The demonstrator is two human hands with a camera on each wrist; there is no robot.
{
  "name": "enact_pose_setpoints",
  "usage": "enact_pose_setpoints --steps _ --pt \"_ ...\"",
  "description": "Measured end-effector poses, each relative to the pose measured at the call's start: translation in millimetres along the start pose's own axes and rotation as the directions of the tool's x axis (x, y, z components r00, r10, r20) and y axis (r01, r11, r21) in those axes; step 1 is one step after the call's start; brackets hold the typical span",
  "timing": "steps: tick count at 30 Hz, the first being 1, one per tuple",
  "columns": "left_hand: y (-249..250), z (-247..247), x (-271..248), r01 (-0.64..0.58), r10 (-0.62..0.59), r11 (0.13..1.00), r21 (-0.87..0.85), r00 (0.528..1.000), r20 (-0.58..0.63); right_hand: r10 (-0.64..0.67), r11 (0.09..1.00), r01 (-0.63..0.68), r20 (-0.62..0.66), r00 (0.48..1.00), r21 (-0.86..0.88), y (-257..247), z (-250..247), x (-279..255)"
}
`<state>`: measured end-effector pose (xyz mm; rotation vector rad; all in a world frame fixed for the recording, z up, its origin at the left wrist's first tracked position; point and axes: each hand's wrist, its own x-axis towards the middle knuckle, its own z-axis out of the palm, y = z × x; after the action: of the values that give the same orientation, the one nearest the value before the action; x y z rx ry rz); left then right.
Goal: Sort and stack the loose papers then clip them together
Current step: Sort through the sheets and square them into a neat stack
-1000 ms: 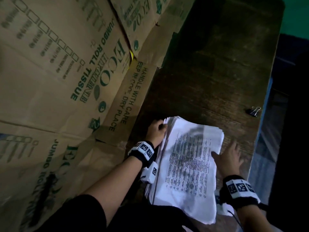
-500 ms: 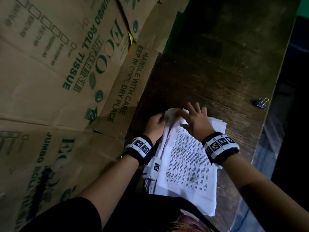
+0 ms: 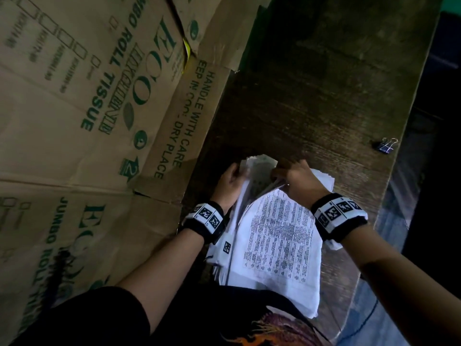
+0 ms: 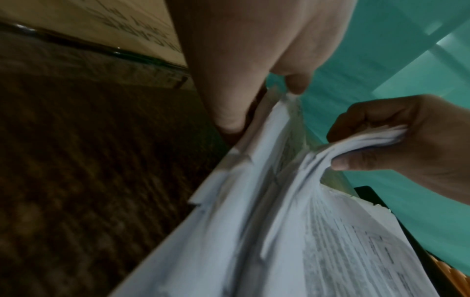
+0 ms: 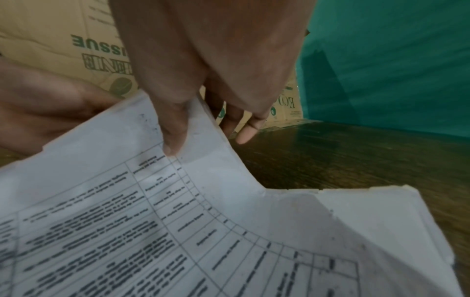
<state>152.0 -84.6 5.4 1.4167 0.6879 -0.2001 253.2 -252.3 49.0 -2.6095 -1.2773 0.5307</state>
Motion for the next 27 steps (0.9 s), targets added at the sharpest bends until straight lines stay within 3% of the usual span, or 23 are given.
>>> enact_pose_setpoints --steps 5,7,9,11,15,17,21,23,25,27 --pt "-10.7 0.9 -4.6 0.112 -0.122 0.988 0.105 0.988 0.095 0.027 0.972 0.013 -0.162 0.986 0.236 8.7 11.3 -15.6" --pt "-11.3 2.1 -9.1 0.145 -0.161 0.980 0.139 0.980 0.116 0.154 0.898 -0.075 -0.148 0.977 0.434 9.0 10.2 -29.8" --pt "-13.3 5.0 -16.6 0.175 -0.200 0.970 0.167 0.969 0.146 0.247 0.764 -0.135 -0.092 0.965 0.631 5.6 1.5 -44.9" --pt "-14.7 10.2 -24.6 0.178 -0.213 0.964 0.198 0.962 0.171 0.263 0.740 -0.114 -0.129 0.956 0.663 -1.7 -9.4 -58.7" --pt "-2.6 22.0 -41.7 0.089 -0.135 0.967 0.237 0.973 0.185 0.129 0.770 -0.008 -0.143 0.981 0.638 -12.6 -32.3 -84.7" --pt "11.6 23.2 -52.1 0.062 -0.096 0.983 0.173 0.976 0.197 0.144 0.775 -0.044 -0.108 0.984 0.630 -10.7 -42.7 -94.4" --pt "50.9 11.4 -65.2 -0.050 0.044 0.996 0.072 0.996 0.083 0.136 0.776 -0.071 -0.057 0.989 0.627 -14.7 -67.0 -100.7" --pt "80.3 -5.0 -69.8 -0.142 0.142 0.989 0.034 0.990 -0.010 0.189 0.698 -0.140 0.008 0.982 0.702 -18.9 -71.1 -90.8" --pt "110.9 -27.5 -72.0 -0.224 0.223 0.975 0.003 0.969 -0.107 0.257 0.589 -0.235 0.097 0.962 0.773 -17.1 -68.7 -72.0" --pt "139.0 -50.6 -73.2 -0.313 0.306 0.950 0.011 0.922 -0.235 0.277 0.609 -0.262 0.110 0.955 0.749 -17.2 -65.2 -49.0"
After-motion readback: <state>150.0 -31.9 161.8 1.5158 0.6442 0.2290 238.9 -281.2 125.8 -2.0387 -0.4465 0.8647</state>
